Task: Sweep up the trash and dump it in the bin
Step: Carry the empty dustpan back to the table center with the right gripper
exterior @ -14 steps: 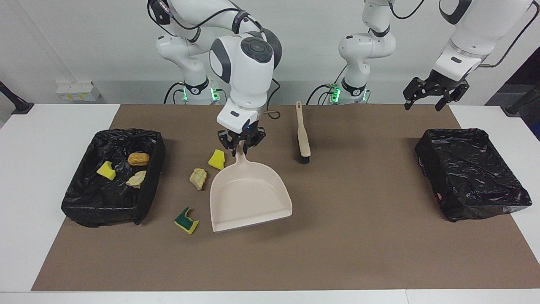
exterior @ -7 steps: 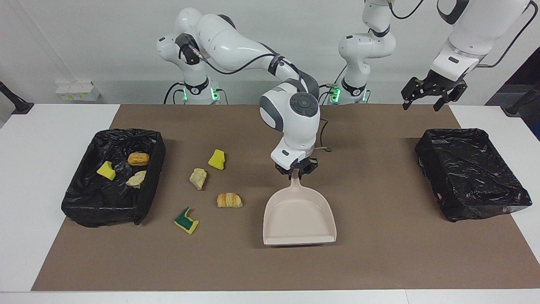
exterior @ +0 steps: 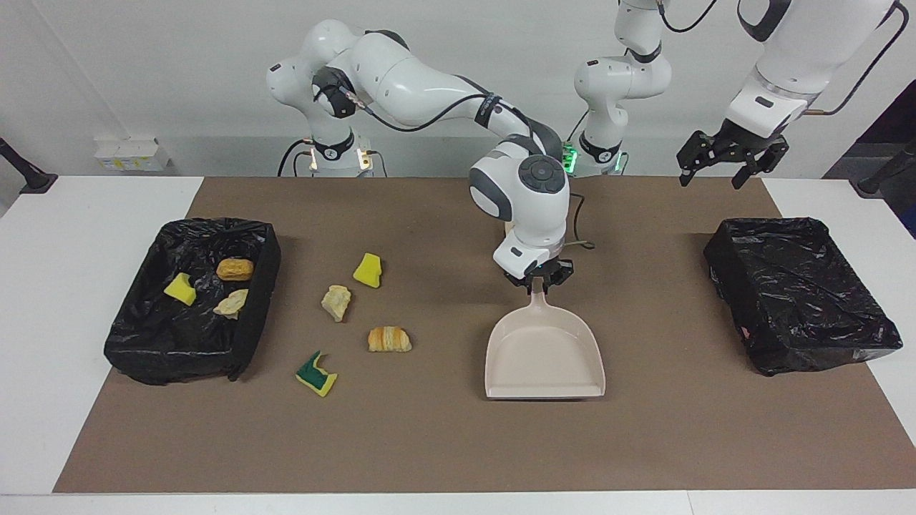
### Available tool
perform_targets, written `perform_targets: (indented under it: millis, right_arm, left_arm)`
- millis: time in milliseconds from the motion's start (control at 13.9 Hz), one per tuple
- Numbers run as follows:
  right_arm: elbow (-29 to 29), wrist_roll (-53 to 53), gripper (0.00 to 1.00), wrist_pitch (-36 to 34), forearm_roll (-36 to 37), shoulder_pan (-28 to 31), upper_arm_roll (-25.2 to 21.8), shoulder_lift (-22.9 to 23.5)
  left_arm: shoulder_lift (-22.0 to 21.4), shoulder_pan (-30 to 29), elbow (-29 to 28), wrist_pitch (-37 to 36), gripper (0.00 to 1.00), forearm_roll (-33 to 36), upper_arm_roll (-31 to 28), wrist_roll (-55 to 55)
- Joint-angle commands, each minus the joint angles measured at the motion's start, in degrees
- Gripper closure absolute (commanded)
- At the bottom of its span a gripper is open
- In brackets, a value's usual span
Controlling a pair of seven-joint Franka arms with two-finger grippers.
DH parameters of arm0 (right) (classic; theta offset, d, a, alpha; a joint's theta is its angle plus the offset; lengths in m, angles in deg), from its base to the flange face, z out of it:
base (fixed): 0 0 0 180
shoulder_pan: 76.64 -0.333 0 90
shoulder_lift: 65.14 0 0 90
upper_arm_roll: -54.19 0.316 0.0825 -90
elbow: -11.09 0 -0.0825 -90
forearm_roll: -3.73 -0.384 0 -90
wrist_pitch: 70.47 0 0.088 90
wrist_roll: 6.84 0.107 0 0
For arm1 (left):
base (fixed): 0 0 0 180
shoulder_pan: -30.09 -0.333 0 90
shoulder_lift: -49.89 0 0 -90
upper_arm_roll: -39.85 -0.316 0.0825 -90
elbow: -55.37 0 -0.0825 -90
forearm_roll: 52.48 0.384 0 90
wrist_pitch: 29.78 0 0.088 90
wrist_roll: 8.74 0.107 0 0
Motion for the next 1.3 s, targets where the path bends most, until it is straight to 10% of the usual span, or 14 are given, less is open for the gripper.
perform_targets:
  millis: [0, 721, 1227]
  right_arm:
    - [-0.8, -2.4, 0.54, 0.3, 0.0, 0.5, 0.3, 0.5]
    - [4.8, -1.7, 0.00, -8.1, -6.1, 5.5, 0.6, -15.4]
    - [41.3, 1.9, 0.00, 8.1, -6.5, 0.5, 0.8, -34.9]
  left_arm:
    - [-1.1, 0.6, -1.1, 0.0, 0.00, 0.5, -0.3, -0.5]
    - [-1.4, 0.6, -1.7, 0.0, 0.00, 0.5, -0.2, -0.4]
    - [-1.9, 1.8, -2.4, 0.6, 0.00, 0.5, -0.2, -0.6]
